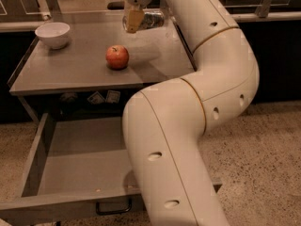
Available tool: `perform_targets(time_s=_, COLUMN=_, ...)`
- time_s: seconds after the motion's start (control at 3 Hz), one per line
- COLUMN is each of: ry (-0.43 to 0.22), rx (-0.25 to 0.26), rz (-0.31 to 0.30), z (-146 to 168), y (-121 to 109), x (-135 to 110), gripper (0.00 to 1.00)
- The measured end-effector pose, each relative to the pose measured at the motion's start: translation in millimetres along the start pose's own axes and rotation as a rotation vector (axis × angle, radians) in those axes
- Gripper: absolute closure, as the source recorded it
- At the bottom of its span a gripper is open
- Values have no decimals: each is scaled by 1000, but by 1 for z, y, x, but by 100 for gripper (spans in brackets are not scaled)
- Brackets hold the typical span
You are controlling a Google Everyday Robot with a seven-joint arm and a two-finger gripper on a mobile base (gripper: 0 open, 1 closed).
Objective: Place redbull can into top drawer
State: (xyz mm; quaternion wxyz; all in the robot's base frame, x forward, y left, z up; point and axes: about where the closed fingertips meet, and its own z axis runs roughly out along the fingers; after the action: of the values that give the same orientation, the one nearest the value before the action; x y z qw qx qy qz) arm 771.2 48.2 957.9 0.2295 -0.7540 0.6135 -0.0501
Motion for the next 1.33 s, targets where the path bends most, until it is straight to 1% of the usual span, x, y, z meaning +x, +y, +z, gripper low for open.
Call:
perform_targets(time_s=0.33, ry=56, rx=-4, rz=69, z=-13, y=5, x=7, gripper=100)
perform_targets(time_s=0.67, ry=110, rx=-25, rz=145, z=-37, y=18, x=-7, gripper=100)
perform_targets(time_s=1.0, ry=186, rx=16, rz=183, z=-83, y=34, x=-35, gripper=100)
perform_targets(time_s=1.33, ry=176, rx=35, rz=187, z=-80, y=28, x=-36, gripper=100)
